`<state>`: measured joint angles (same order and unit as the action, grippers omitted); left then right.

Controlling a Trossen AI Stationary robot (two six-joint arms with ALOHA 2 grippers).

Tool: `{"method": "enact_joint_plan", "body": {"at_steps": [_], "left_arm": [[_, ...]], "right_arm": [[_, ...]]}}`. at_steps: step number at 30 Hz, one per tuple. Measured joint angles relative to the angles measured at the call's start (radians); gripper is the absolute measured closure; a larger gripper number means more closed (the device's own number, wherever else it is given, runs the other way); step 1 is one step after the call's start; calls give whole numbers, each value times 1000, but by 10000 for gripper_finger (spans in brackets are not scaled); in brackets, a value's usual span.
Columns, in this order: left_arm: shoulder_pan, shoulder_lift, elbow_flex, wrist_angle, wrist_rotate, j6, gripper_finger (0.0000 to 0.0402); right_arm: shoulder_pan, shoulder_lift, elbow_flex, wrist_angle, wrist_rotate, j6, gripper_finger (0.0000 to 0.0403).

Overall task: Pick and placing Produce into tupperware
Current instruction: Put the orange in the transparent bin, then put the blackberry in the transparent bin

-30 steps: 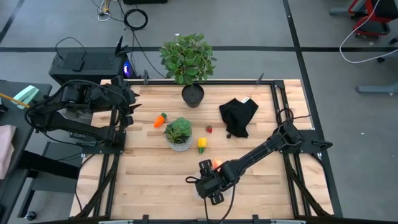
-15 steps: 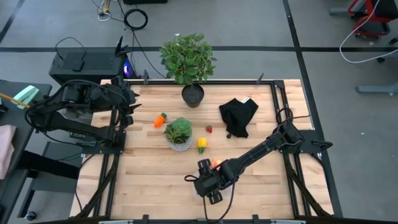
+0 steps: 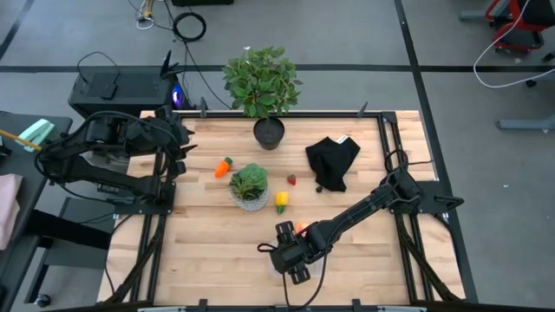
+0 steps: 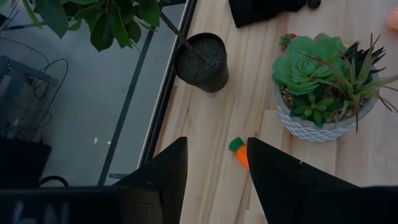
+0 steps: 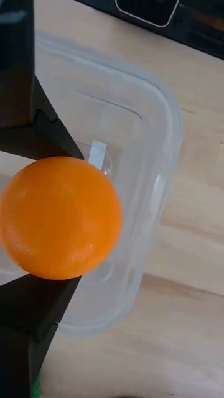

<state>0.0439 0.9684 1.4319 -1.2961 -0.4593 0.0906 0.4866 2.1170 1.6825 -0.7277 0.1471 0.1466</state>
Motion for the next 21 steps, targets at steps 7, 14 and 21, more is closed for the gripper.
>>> {"method": "enact_joint_plan", "body": {"at_steps": [7, 14, 21], "left_arm": [[0, 0, 0, -1, 0, 0, 228], [0, 0, 0, -1, 0, 0, 226], [0, 0, 0, -1, 0, 0, 229]], "right_arm": [[-7, 0, 0, 0, -14, 18, 126], [-9, 0, 0, 0, -18, 17, 111], [-9, -6, 14, -41, 30, -1, 109]]}}
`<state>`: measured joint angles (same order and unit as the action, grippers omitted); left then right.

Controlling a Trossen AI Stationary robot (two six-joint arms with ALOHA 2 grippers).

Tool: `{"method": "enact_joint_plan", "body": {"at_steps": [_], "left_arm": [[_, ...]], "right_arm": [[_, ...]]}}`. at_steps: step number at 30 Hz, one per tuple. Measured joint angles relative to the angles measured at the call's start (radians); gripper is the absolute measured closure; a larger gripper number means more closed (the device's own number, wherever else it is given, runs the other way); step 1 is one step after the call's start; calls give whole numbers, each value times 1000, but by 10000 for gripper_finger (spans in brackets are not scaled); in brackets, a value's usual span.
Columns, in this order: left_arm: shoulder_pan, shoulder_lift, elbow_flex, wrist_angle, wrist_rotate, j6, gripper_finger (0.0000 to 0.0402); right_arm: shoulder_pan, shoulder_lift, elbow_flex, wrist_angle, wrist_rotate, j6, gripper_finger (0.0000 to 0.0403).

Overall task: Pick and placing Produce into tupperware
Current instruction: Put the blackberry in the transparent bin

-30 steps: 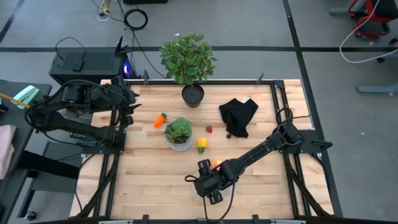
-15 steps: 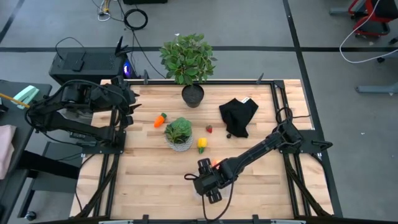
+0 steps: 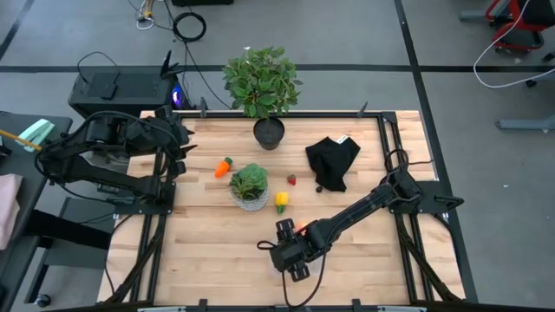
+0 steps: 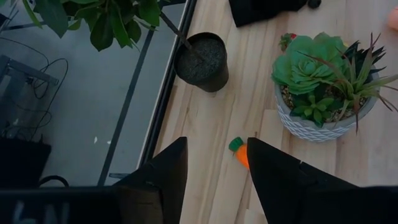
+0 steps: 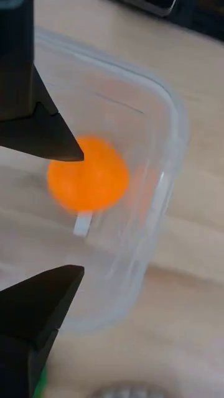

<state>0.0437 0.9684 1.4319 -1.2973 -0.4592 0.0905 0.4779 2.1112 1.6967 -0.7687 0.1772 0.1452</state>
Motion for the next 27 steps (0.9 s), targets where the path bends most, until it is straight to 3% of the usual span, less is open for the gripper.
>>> {"method": "enact_joint_plan", "body": {"at_steps": [17, 27], "left_arm": [[0, 0, 0, -9, 1, -55, 229], [0, 31, 0, -9, 18, -106, 225]], "right_arm": [[23, -122, 32, -121, 47, 110, 117], [33, -259, 7, -468, 179, 303, 119]]}}
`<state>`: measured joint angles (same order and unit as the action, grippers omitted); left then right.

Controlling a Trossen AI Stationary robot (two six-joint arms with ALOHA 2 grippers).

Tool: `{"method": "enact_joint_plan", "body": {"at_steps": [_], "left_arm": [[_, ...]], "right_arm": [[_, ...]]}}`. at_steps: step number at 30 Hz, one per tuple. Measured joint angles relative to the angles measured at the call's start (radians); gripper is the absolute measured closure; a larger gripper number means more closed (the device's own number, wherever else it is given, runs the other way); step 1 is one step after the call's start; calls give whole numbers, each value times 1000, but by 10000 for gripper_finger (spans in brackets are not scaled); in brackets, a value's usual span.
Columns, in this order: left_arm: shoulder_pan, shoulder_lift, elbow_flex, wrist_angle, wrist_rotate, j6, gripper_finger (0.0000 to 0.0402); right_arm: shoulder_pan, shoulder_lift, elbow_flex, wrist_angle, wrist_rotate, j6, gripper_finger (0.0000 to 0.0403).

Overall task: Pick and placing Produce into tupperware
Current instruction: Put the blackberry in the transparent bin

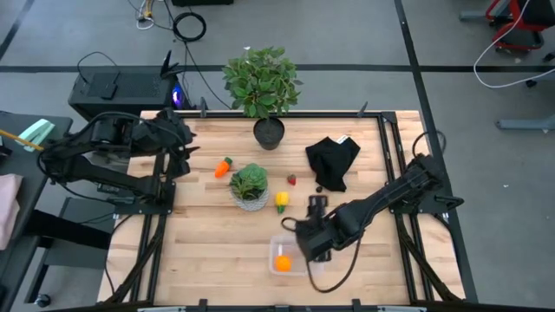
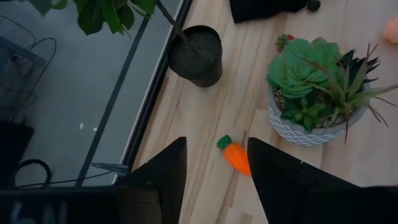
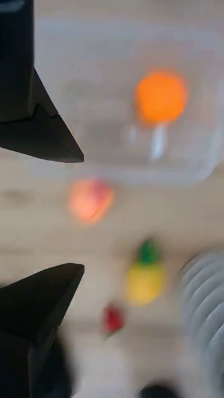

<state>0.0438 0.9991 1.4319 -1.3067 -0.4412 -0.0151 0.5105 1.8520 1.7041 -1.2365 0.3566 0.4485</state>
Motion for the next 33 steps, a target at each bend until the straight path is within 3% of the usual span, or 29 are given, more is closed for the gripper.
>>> {"method": "enact_joint_plan", "body": {"at_steps": [4, 9, 18, 24, 33], "left_arm": [[2, 30, 0, 2, 0, 7, 229], [24, 77, 0, 6, 0, 8, 226], [80, 127, 0, 13, 0, 8, 228], [116, 133, 0, 67, 0, 11, 226], [123, 133, 0, 91, 0, 34, 229]], "right_arm": [[-61, -55, -109, -75, 2, 86, 119], [-169, -145, -309, 41, -12, 94, 119], [-372, -260, -618, 259, -245, 4, 139], [-476, -310, -681, 375, -413, -126, 146], [-575, -309, -680, 475, -462, -460, 145]]}}
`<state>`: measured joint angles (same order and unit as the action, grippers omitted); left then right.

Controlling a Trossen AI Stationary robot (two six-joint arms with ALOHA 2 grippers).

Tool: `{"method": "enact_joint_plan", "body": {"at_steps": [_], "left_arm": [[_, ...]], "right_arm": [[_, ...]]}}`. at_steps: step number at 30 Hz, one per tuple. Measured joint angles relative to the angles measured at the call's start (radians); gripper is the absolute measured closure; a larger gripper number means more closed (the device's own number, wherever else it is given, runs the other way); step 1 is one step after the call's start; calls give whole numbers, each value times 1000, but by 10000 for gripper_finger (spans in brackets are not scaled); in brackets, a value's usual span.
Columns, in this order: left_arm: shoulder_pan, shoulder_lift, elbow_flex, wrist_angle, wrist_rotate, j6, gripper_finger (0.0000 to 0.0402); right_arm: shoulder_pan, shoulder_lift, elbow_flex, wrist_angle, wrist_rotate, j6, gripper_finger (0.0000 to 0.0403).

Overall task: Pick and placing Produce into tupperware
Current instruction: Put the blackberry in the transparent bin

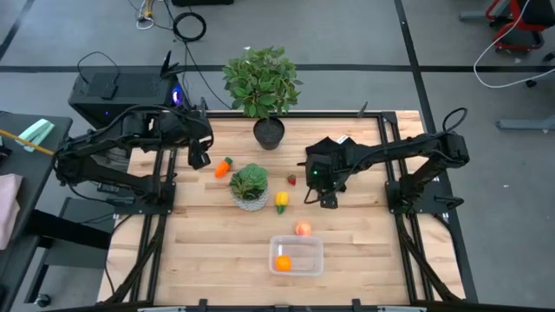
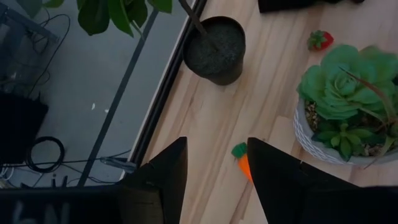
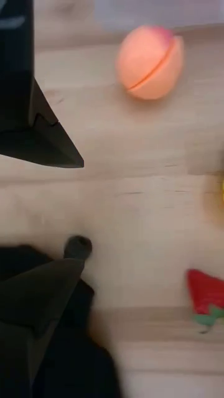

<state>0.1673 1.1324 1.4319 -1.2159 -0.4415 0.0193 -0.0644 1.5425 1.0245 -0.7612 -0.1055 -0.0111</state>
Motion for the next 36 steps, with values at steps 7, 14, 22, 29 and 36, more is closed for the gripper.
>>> {"method": "enact_joint_plan", "body": {"at_steps": [7, 14, 22, 29, 36], "left_arm": [[0, 0, 0, 0, 0, -49, 225], [0, 0, 0, -1, 0, -61, 227], [0, 0, 0, -1, 0, -61, 227], [0, 0, 0, -1, 0, -61, 226], [0, 0, 0, -1, 0, -60, 229]], "right_arm": [[-22, 65, 0, -36, 0, -291, 144], [-10, 143, -1, 2, 47, -375, 145], [-39, 148, -1, 35, 56, -431, 148], [-63, 193, -1, 38, 32, -468, 148], [-62, 225, -2, 48, 30, -472, 148]]}}
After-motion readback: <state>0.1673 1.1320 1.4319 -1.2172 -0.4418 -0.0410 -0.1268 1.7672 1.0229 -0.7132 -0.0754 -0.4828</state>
